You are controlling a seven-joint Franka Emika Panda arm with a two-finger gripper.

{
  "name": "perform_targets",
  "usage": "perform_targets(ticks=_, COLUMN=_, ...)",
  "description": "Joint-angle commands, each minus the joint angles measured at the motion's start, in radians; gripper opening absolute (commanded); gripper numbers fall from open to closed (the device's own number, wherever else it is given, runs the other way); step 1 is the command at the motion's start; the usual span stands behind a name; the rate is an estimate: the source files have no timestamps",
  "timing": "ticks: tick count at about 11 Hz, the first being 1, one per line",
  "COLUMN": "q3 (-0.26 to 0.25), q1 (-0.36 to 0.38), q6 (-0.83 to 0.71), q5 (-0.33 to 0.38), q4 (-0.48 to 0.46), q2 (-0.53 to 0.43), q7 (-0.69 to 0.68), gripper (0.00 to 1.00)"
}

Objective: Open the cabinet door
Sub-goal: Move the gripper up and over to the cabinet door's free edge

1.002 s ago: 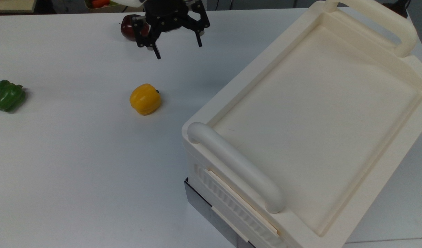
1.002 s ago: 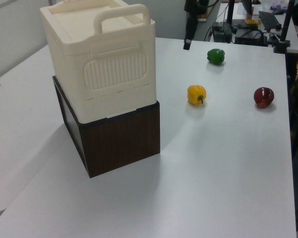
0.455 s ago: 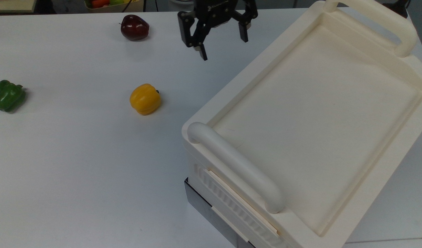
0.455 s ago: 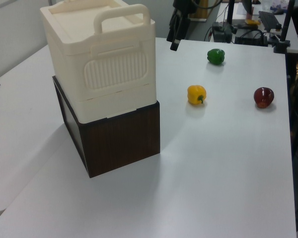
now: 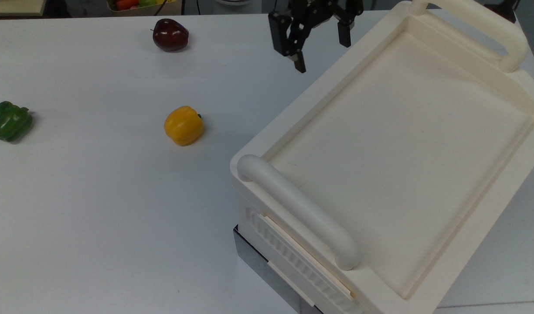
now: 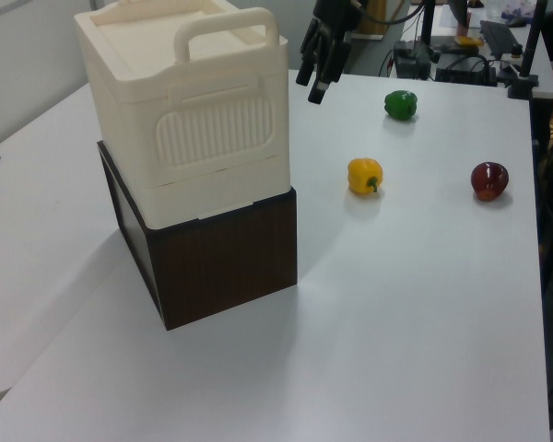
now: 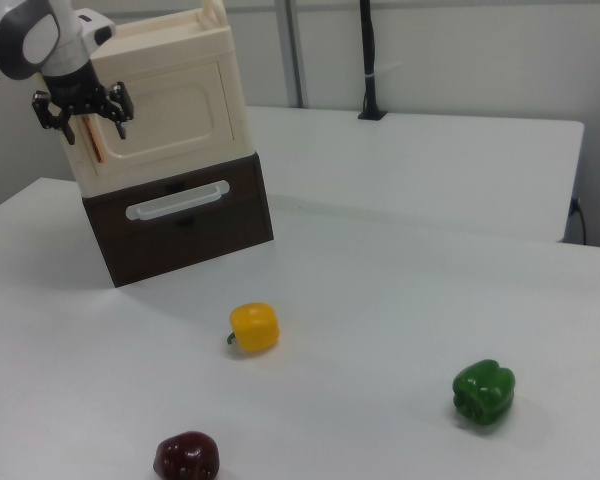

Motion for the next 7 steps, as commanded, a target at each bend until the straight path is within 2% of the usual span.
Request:
perform_targets(ticks=1, q3=0.014, q1=0.024, q6=0.076, q5=-0.037, q4=0.002, q2=0.025, q7=-0.01, gripper=0.85)
perform_targets(ticks=3, q3=0.014, q1=0.043, q6=0.108, q5=-0.037, q4=0.002, q2=0.04, q7=-0.01, gripper=0.69)
perform_targets(ticks=5, q3=0.014, q1=0.044, q6=0.13, q5=-0.037, q4=0.002, q2=0.042, q7=-0.009, gripper=0.68)
perform_targets(ticks=7, q3=0.014, q1=0.05, q6=0.159, q5=-0.037, q4=0.001, q2=0.045, q7=-0.01, gripper=0.44)
